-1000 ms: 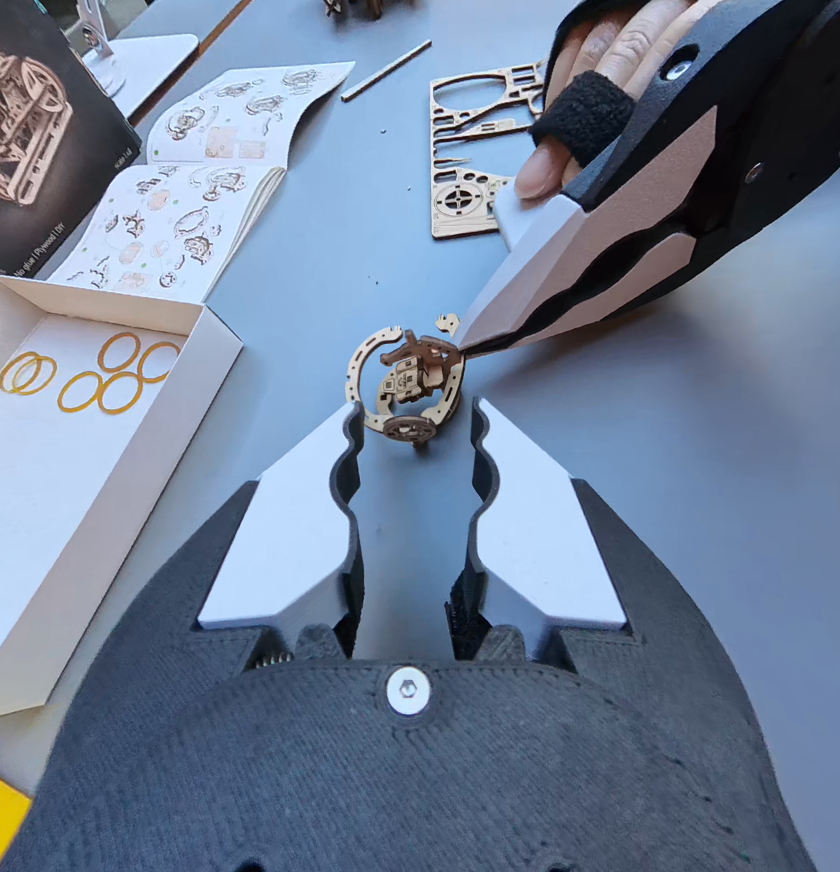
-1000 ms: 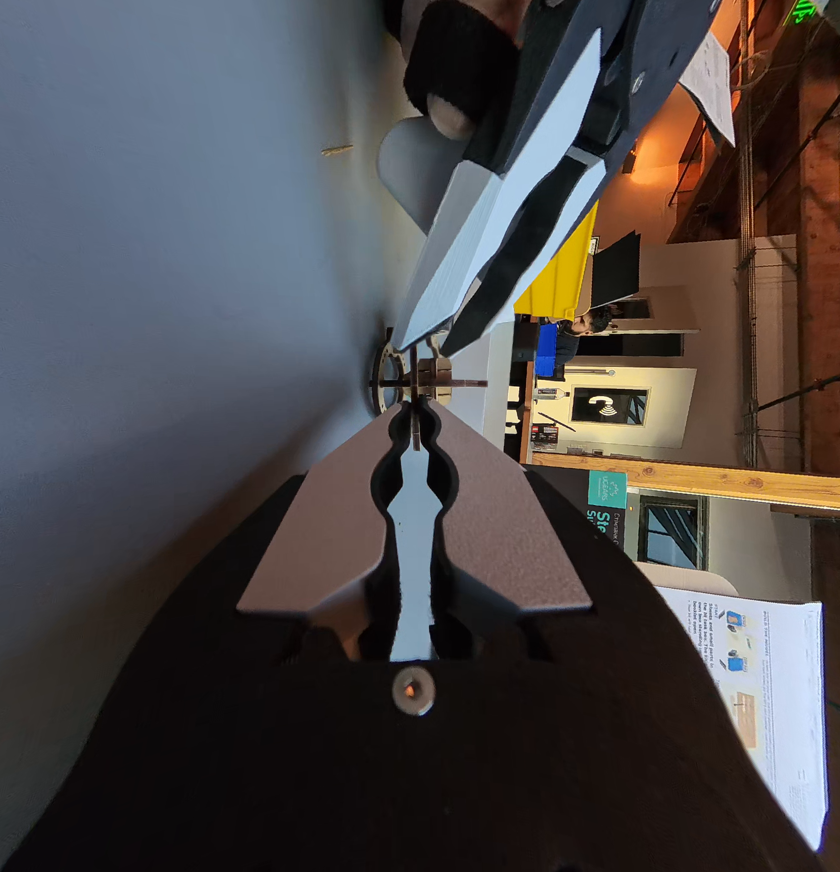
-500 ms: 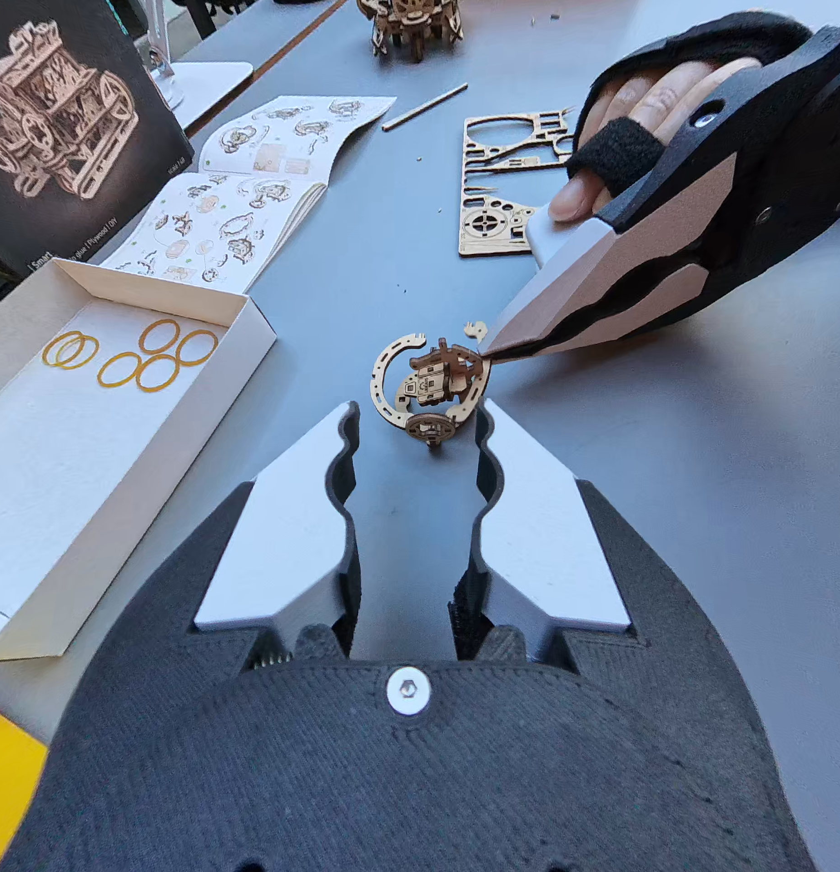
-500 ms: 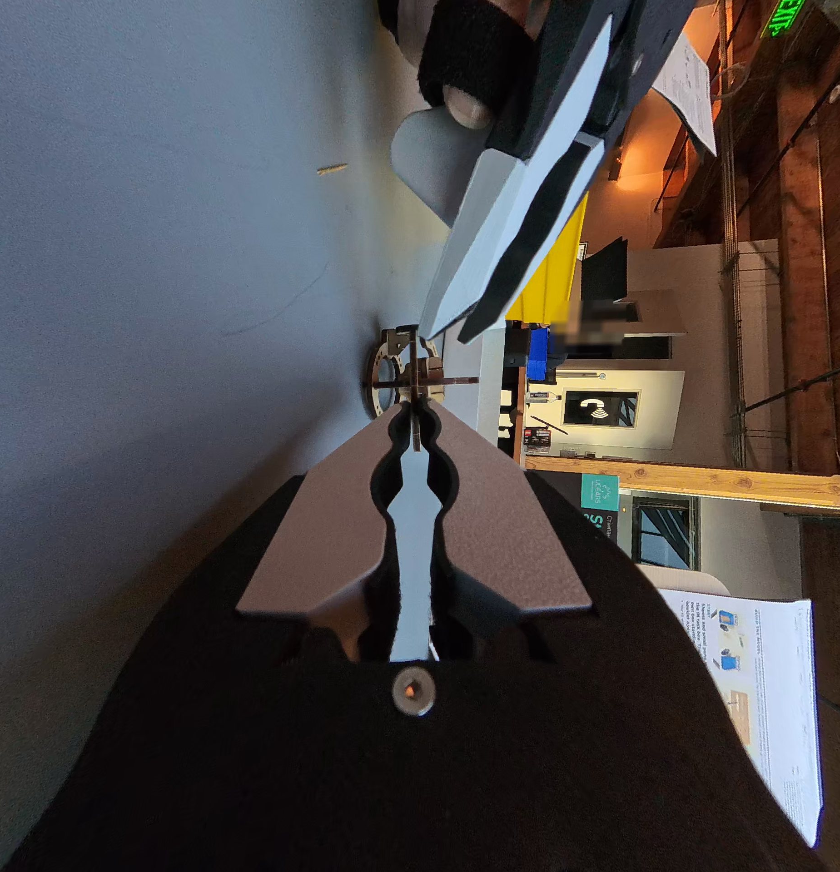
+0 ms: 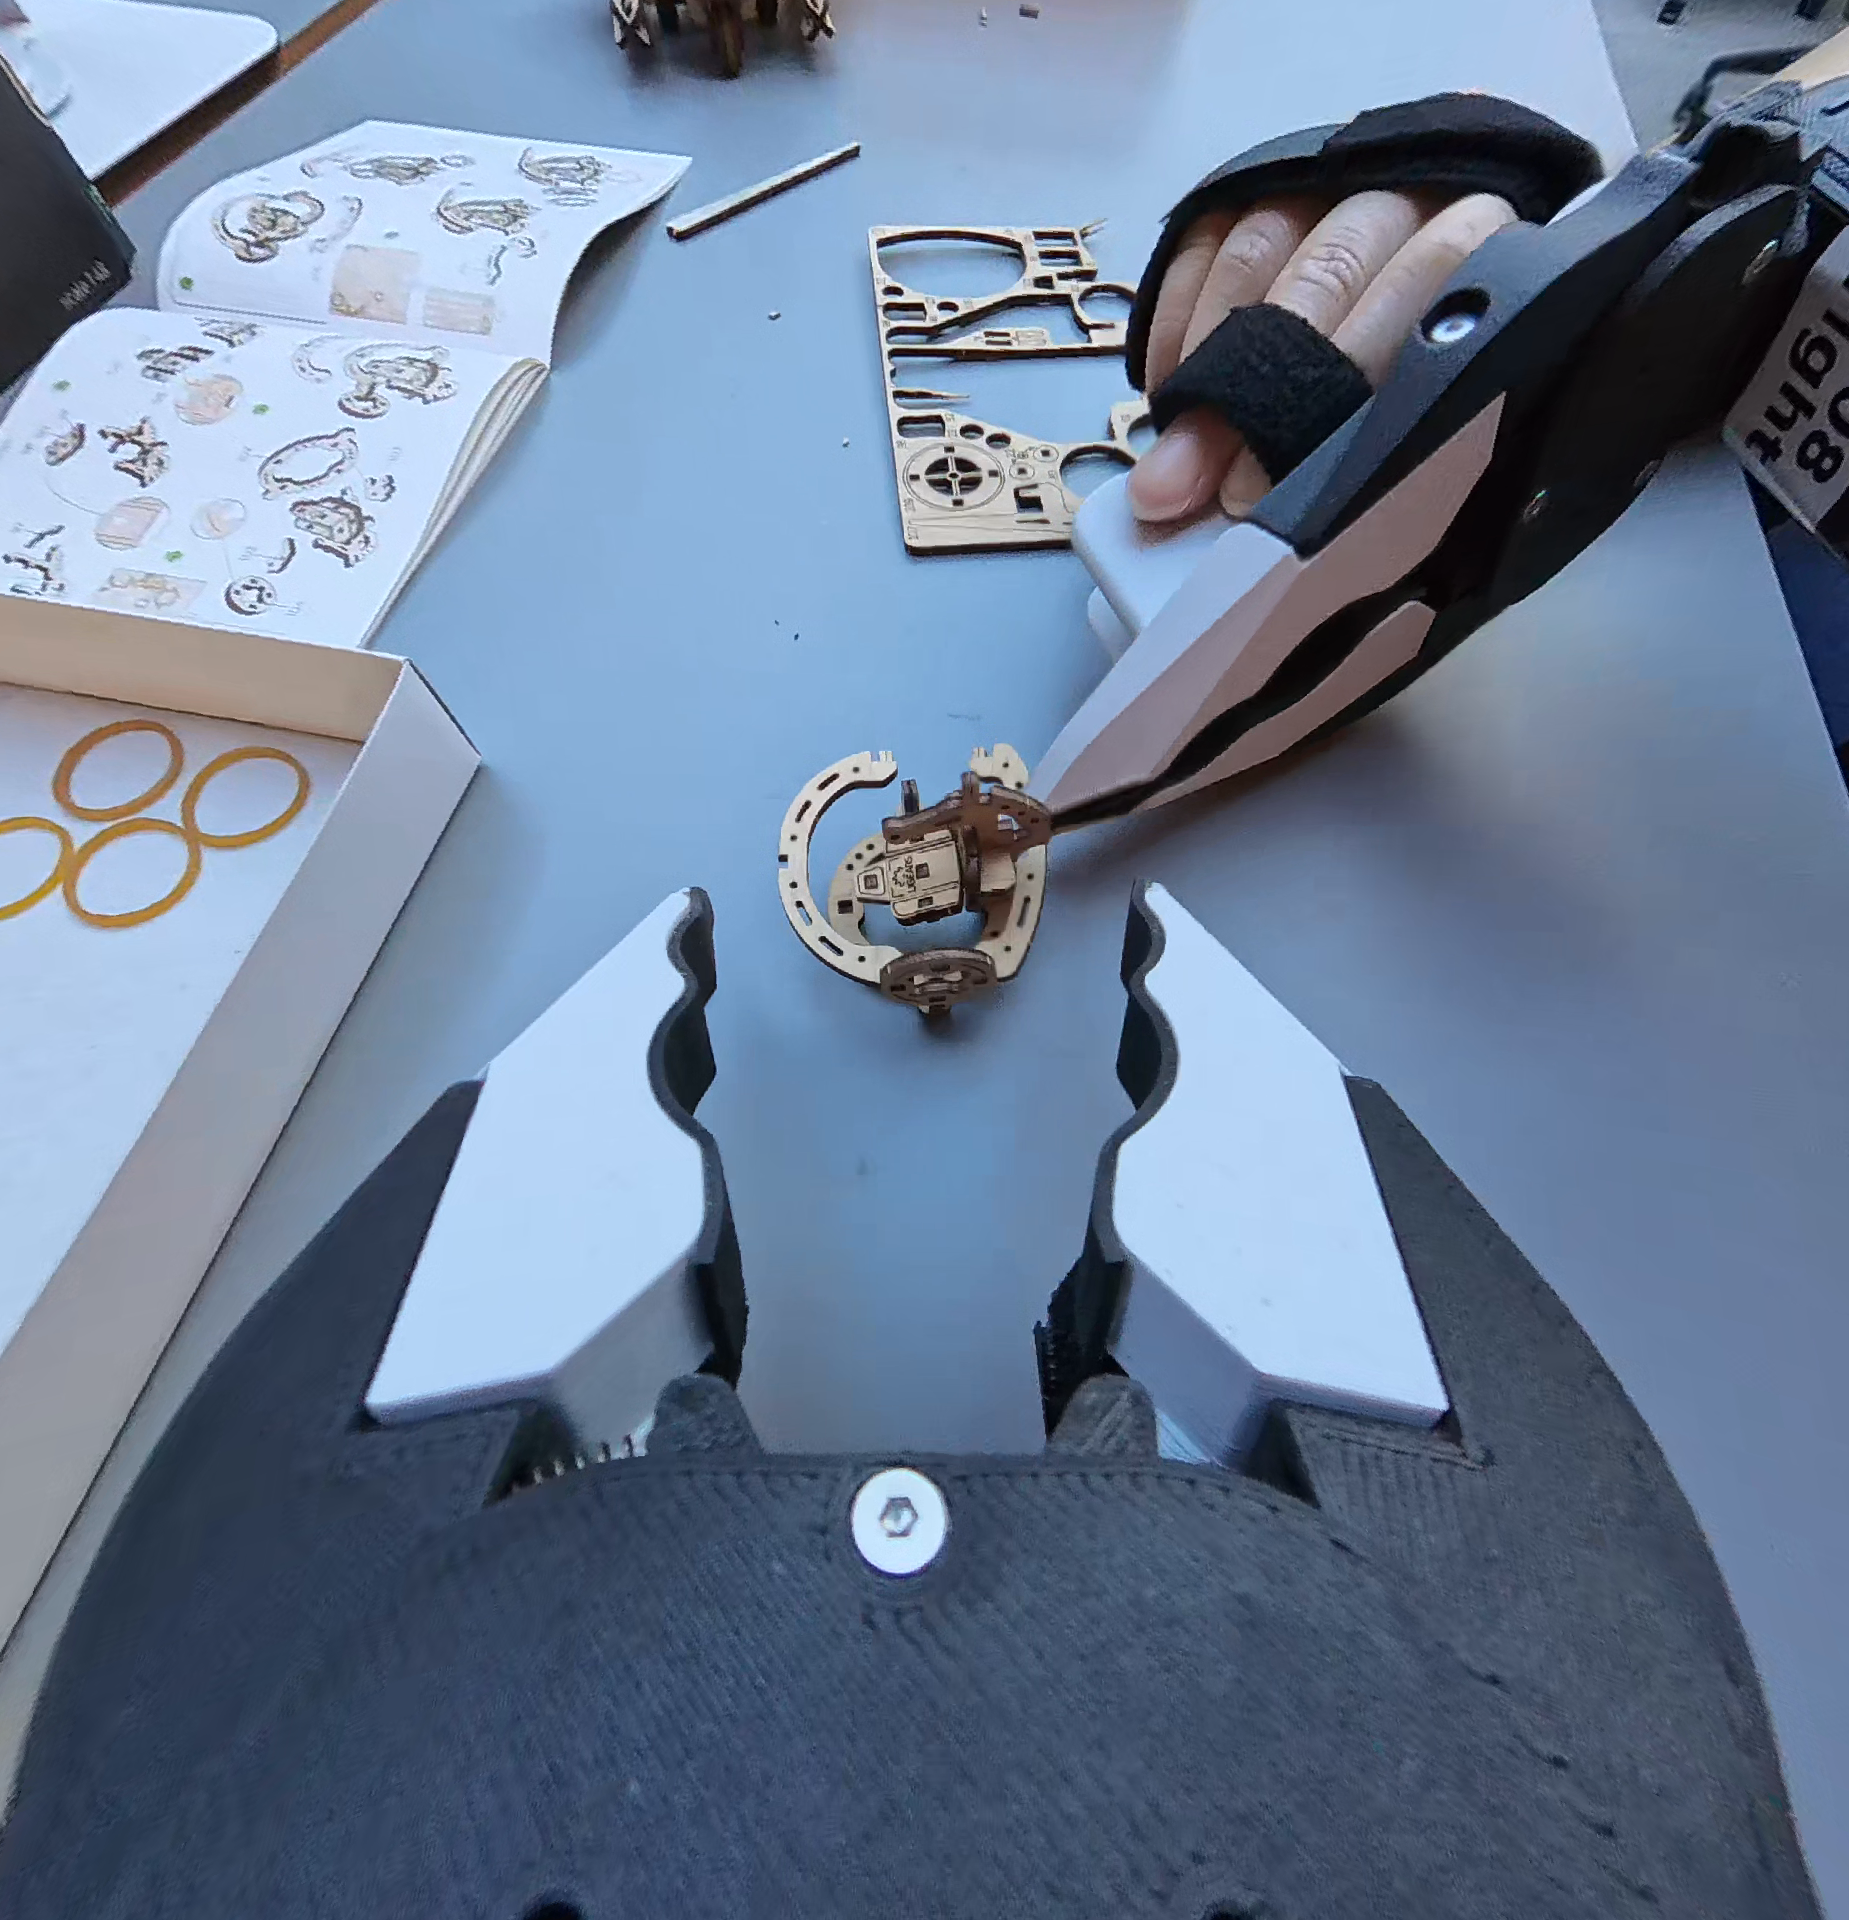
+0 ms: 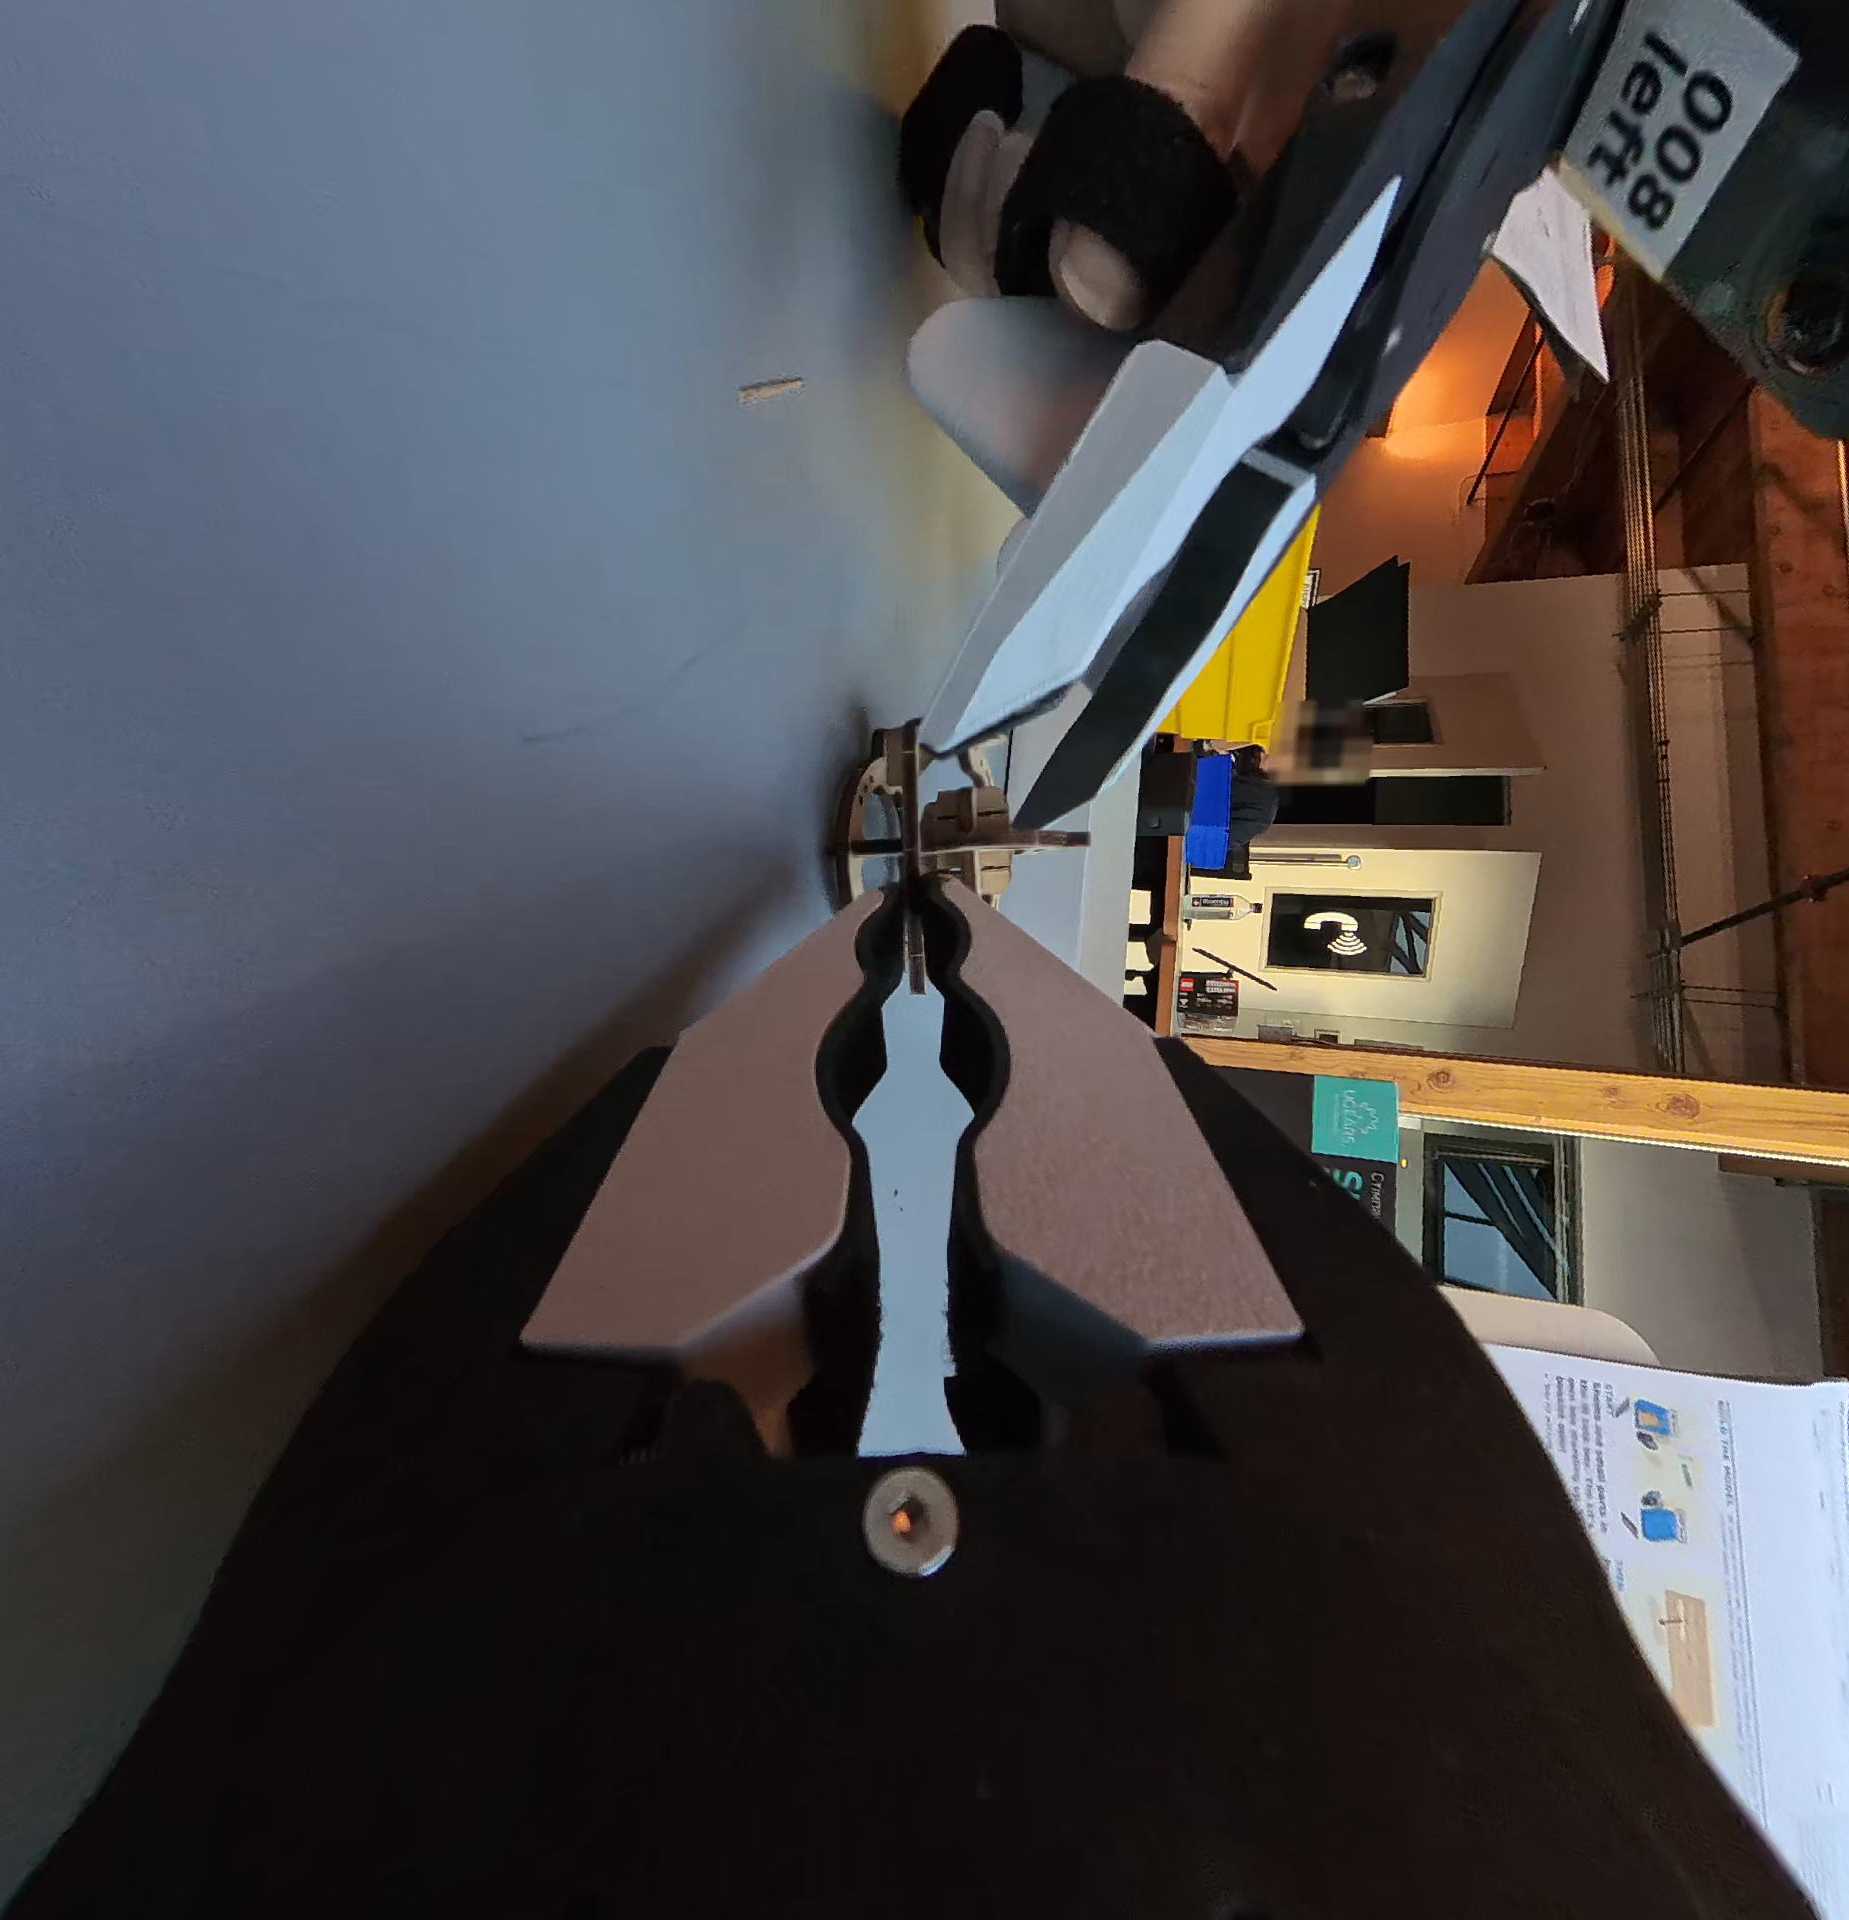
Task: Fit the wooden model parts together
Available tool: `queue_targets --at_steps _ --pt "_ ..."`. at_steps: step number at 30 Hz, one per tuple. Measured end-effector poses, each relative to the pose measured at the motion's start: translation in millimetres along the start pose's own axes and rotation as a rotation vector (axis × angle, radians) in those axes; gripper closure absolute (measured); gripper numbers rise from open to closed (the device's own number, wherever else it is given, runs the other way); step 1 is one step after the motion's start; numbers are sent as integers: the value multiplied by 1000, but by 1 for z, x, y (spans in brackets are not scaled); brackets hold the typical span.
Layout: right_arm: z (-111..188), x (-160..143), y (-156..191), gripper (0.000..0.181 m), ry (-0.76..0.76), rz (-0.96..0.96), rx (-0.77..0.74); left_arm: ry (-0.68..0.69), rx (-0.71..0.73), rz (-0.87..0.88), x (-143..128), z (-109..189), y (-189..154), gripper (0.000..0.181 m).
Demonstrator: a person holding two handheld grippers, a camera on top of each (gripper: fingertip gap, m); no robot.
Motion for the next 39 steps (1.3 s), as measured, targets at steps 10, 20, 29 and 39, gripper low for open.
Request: queue_targets --at_steps 10,20,29,39 --pt "-2 1 2 179 -35 -2 -2 9 -17 -9 0 -2 -1 111" --pt "-2 -1 -1 179 -58 -50 8 -44 -102 140 1 14 10 114" --pt "2 -4 -3 179 -105 -116 28 -46 -185 203 9 16 13 109" --pt "-3 -7 -5 179 -151 -113 54 -8 -234 231 5 9 15 100"
Point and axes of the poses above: each gripper's, where its closed fingertips meet, z back along the fingers, x out of its top, y = z × x across the jaws, the point moved 5 cm from there along z, back along the fingers, and after that the axes turned 7 degrees about -y, right-handed, at the moved point
